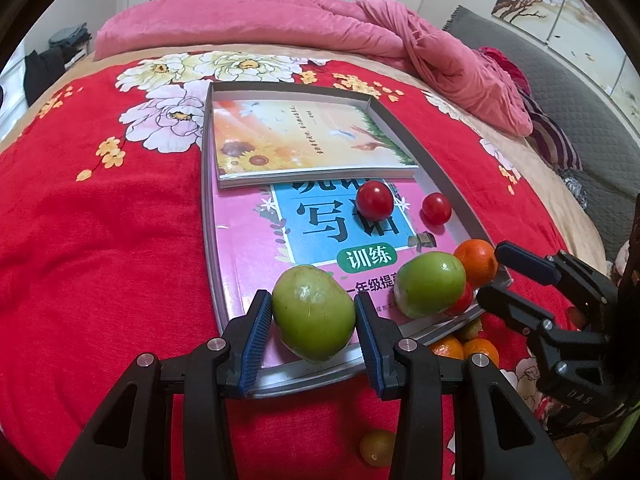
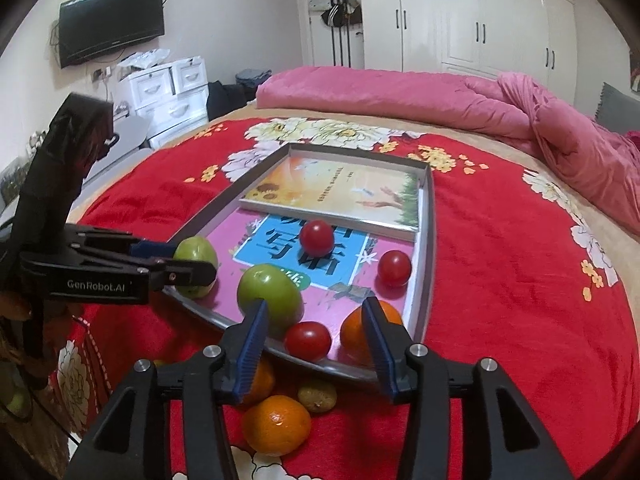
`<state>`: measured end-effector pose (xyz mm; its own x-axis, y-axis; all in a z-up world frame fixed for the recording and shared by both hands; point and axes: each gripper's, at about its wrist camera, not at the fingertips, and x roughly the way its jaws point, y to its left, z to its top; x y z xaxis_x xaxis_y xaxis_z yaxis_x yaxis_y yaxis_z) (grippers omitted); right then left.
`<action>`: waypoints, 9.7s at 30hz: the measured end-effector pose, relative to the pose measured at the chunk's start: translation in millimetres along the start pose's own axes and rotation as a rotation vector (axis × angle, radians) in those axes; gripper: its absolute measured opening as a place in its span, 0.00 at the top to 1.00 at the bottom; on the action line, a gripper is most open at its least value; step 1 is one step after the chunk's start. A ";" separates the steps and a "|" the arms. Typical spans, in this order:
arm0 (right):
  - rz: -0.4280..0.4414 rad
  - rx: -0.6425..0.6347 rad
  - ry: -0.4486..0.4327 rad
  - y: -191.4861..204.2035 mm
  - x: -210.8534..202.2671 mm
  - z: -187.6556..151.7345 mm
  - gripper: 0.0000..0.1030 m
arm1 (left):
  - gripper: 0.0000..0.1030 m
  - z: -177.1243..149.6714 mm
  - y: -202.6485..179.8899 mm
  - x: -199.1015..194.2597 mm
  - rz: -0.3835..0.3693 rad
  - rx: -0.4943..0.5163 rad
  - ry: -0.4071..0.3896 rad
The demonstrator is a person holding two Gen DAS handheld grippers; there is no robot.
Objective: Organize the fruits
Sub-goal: 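Lower the tomato onto the tray with the right tool while the left tool sets the apple there, then open both tools and pull them back from the tray, then grasp an orange with the right tool while the left tool grasps a brown kiwi, then lift the orange with the right tool while the left tool lifts the kiwi toward the tray, then carry the orange over the tray with the right tool while the left tool carries the kiwi there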
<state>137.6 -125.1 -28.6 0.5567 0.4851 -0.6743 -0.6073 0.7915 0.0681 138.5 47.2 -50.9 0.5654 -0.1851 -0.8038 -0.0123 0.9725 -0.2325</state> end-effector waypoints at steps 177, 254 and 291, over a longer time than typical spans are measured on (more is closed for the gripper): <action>0.087 0.117 0.176 7.5 -16.2 -36.5 0.60 | 0.74 -70.2 -48.1 -12.4 -0.050 0.135 0.180; -0.068 0.026 -0.052 -11.2 -23.1 3.9 0.60 | 0.74 -12.9 -3.1 -20.7 0.019 0.043 -0.053; -0.073 0.013 -0.008 -6.3 -13.3 -4.8 0.60 | 0.75 -14.3 2.0 -6.9 0.040 0.049 -0.023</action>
<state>131.3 -138.3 -23.6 0.6042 0.4288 -0.6716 -0.5572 0.8299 0.0286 122.8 48.4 -53.7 0.5841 -0.1429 -0.7990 0.0049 0.9850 -0.1726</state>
